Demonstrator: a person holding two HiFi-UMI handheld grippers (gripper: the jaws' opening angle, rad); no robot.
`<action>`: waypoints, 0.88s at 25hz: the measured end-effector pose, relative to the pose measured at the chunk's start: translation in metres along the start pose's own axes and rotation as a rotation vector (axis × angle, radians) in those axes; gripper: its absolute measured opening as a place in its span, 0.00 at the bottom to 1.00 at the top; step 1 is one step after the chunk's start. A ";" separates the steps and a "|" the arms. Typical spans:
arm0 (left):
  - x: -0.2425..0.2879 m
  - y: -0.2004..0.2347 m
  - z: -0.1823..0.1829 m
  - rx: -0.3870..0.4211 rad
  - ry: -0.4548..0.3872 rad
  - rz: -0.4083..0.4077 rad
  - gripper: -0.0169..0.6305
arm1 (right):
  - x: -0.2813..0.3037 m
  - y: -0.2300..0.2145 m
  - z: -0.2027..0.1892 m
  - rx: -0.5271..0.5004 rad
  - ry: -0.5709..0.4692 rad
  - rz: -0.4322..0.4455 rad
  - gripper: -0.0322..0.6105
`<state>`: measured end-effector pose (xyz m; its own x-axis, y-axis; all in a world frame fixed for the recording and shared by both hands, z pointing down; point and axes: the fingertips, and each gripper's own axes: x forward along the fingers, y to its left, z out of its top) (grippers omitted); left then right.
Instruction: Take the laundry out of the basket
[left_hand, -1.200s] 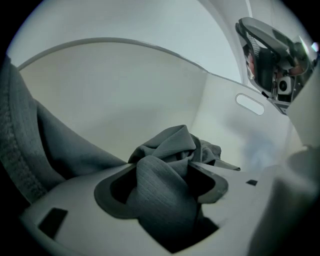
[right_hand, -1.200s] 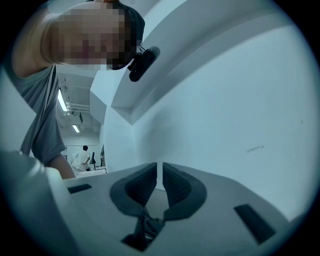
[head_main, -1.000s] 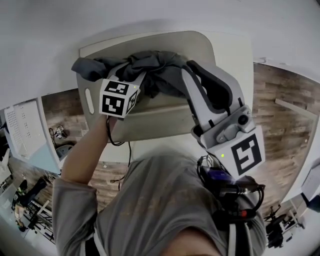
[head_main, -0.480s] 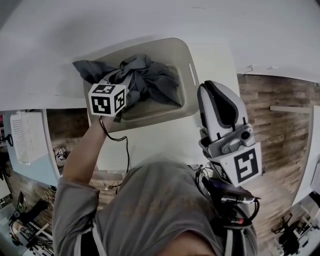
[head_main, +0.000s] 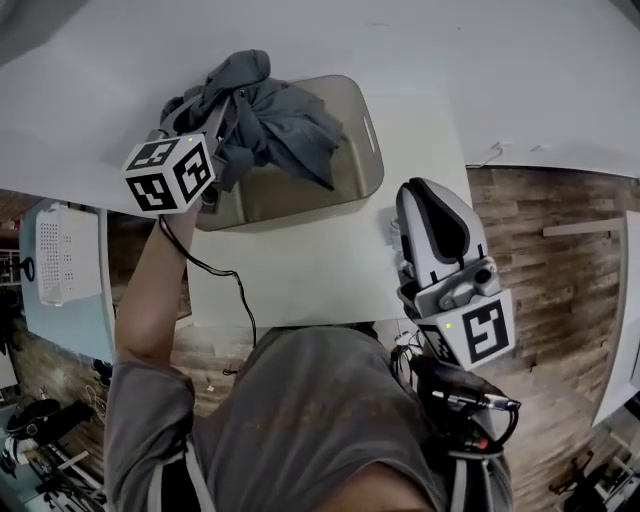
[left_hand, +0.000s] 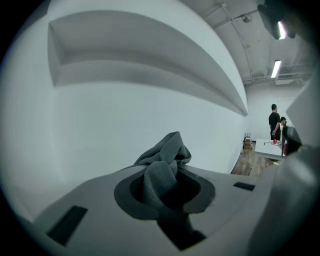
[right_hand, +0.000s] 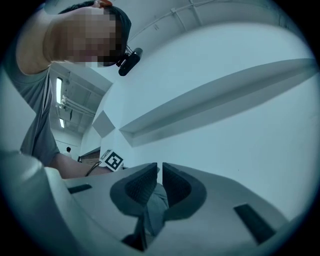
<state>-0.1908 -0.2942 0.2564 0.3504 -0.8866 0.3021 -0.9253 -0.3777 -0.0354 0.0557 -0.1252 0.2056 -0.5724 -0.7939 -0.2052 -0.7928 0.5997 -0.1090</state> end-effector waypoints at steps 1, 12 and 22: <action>-0.011 0.000 0.016 0.009 -0.030 0.011 0.14 | -0.006 0.003 0.002 0.004 -0.006 0.005 0.11; -0.145 -0.032 0.129 0.081 -0.259 0.108 0.14 | -0.060 0.046 0.022 0.002 -0.040 0.152 0.11; -0.241 -0.077 0.139 0.101 -0.374 0.176 0.14 | -0.069 0.052 0.033 0.000 -0.032 0.237 0.11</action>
<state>-0.1841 -0.0884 0.0541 0.2336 -0.9688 -0.0825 -0.9635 -0.2192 -0.1540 0.0608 -0.0357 0.1824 -0.7354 -0.6274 -0.2559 -0.6372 0.7688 -0.0539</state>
